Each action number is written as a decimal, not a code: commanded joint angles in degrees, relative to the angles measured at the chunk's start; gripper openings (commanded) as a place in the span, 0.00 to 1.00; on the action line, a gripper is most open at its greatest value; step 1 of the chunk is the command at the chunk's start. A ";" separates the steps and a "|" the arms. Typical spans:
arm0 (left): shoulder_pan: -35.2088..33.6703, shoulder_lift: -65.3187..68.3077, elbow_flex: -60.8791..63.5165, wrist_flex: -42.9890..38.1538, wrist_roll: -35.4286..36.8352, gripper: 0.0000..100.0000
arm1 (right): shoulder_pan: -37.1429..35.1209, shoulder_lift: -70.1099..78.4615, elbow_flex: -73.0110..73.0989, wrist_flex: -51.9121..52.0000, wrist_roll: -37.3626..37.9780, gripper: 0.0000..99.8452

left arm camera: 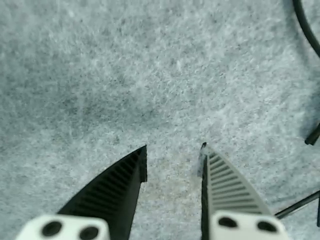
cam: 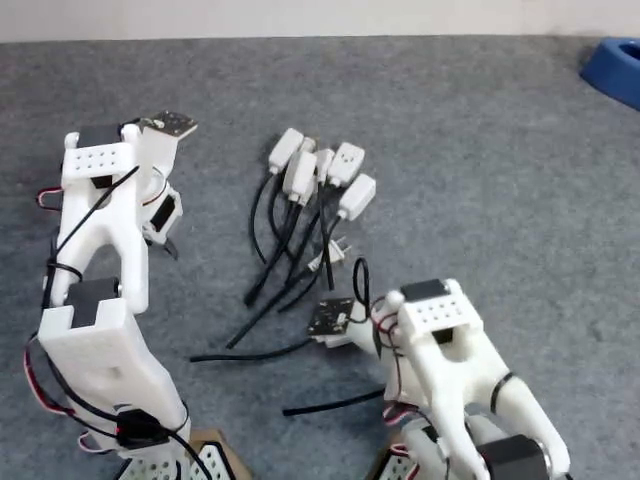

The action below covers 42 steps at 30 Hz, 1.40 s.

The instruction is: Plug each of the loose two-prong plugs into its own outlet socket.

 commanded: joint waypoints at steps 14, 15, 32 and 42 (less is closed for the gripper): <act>-1.36 -3.03 0.31 0.26 0.26 0.18 | 14.46 1.01 1.80 -9.89 11.60 0.30; -1.36 -3.03 0.75 0.26 0.26 0.18 | 14.90 1.01 1.80 -9.89 12.48 0.30; -1.27 -3.03 3.12 -0.18 0.26 0.18 | 10.51 0.48 1.54 -8.66 3.96 0.01; -1.19 -3.03 3.21 -0.18 0.26 0.18 | 5.49 0.48 -17.80 0.48 -14.24 0.01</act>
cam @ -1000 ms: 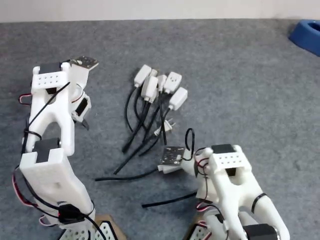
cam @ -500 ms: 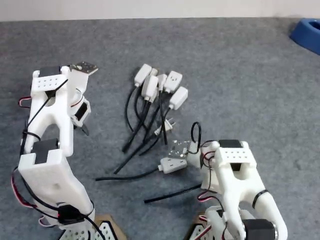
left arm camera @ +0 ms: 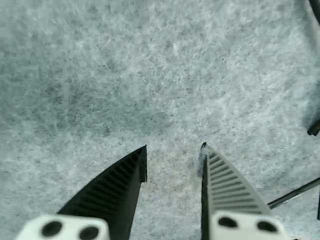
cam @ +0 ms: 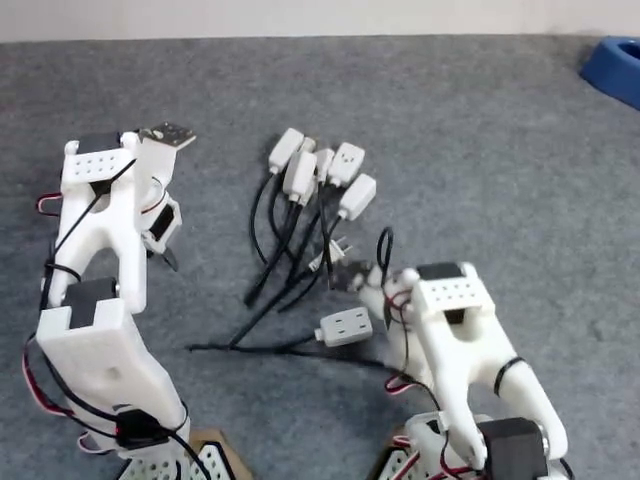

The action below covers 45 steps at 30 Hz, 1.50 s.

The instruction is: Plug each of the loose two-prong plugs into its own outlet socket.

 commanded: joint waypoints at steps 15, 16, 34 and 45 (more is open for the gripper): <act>-0.84 -3.03 0.40 0.00 0.18 0.18 | 7.96 -0.04 -21.32 5.85 -14.42 0.01; -0.84 -3.03 0.40 0.00 0.18 0.18 | 9.63 -0.04 -21.23 5.76 -15.38 0.01; 1.63 -3.03 0.40 0.44 0.44 0.18 | 6.73 14.90 -13.41 -14.90 -67.16 0.01; 1.63 -3.03 0.40 0.00 0.26 0.18 | 11.47 10.59 -12.88 -9.89 -67.96 0.08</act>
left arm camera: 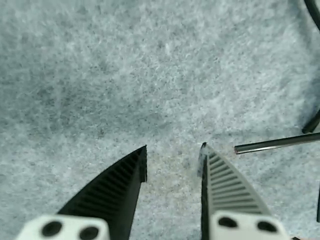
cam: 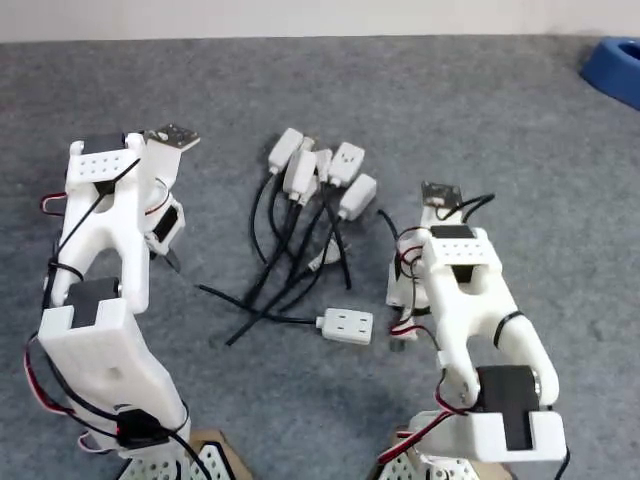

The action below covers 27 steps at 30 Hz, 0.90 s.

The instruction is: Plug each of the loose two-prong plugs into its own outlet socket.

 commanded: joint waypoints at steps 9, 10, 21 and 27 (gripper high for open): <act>1.27 -3.03 -0.13 0.00 0.44 0.18 | 15.08 -11.82 4.62 0.31 -17.49 0.01; 1.36 -3.03 -0.13 0.00 0.44 0.18 | 14.90 -12.18 4.62 -0.66 -19.60 0.01; 1.63 -3.03 -0.04 0.26 0.53 0.18 | 0.57 -9.54 4.26 -2.07 -18.99 0.05; 1.63 -3.03 -0.04 0.26 0.53 0.18 | -0.57 -8.66 4.70 -3.82 -22.77 0.33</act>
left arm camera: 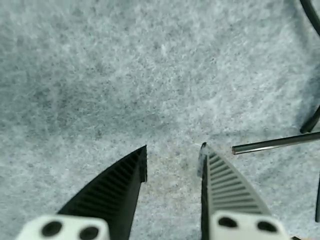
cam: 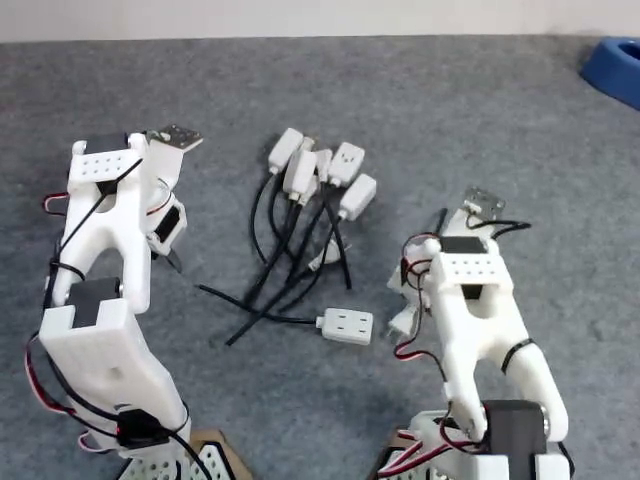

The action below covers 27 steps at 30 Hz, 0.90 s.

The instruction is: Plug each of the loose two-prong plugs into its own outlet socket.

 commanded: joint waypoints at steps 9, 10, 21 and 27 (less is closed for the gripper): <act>1.01 -3.03 -0.22 0.09 0.44 0.18 | -0.40 0.22 3.30 -0.57 25.85 0.38; 1.01 -3.03 -0.22 0.00 0.44 0.18 | -0.66 0.22 3.47 -0.57 32.62 0.37; 1.10 -2.95 -0.13 0.00 0.44 0.18 | 1.80 0.04 -2.77 -0.22 77.71 0.23; 1.36 -2.95 4.53 -4.22 0.35 0.18 | 0.31 -2.77 -14.64 18.15 94.15 0.23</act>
